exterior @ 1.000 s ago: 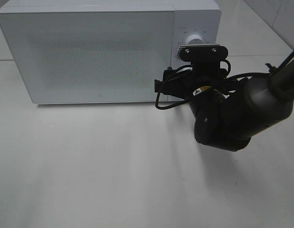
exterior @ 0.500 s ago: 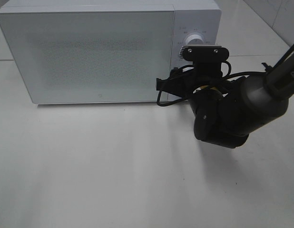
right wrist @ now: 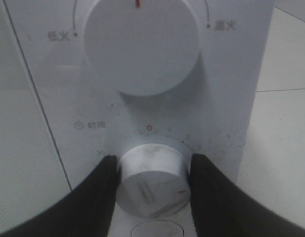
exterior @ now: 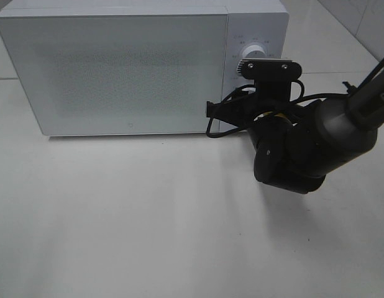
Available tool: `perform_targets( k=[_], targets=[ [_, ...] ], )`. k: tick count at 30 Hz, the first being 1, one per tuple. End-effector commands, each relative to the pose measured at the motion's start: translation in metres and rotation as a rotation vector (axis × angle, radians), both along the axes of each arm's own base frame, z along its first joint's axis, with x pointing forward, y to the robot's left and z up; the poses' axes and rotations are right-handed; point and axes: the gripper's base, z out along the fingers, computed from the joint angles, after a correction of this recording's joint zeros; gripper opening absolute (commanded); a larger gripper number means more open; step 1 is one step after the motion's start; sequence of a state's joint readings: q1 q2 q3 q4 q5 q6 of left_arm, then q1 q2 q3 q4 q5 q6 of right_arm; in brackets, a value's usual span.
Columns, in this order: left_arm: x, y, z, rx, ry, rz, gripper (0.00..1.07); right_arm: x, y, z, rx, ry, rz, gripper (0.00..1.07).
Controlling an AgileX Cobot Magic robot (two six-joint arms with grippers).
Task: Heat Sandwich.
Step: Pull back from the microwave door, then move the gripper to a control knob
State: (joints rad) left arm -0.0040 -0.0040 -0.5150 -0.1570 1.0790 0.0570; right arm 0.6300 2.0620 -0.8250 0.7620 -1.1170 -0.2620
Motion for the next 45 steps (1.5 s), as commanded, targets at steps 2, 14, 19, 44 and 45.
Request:
perform_targets(
  k=[2,14,19,44,45],
  targets=[
    [-0.003,0.0,0.0,-0.006,-0.028,0.004,0.98,0.002,0.003,0.003,0.012,-0.024,0.018,0.19],
    [-0.003,0.0,0.0,-0.006,-0.028,0.004,0.98,0.003,0.003,0.009,0.186,-0.093,-0.014,0.19],
    [-0.003,0.0,0.0,-0.006,-0.028,0.004,0.98,0.003,0.004,0.011,0.394,-0.109,-0.045,0.19],
    [-0.003,0.0,0.0,-0.006,-0.028,0.004,0.98,0.003,0.01,0.02,1.524,-0.128,-0.115,0.19],
    [-0.003,0.0,0.0,-0.006,-0.028,0.004,0.98,0.003,0.01,0.02,1.558,-0.125,-0.12,0.19]
  ],
)
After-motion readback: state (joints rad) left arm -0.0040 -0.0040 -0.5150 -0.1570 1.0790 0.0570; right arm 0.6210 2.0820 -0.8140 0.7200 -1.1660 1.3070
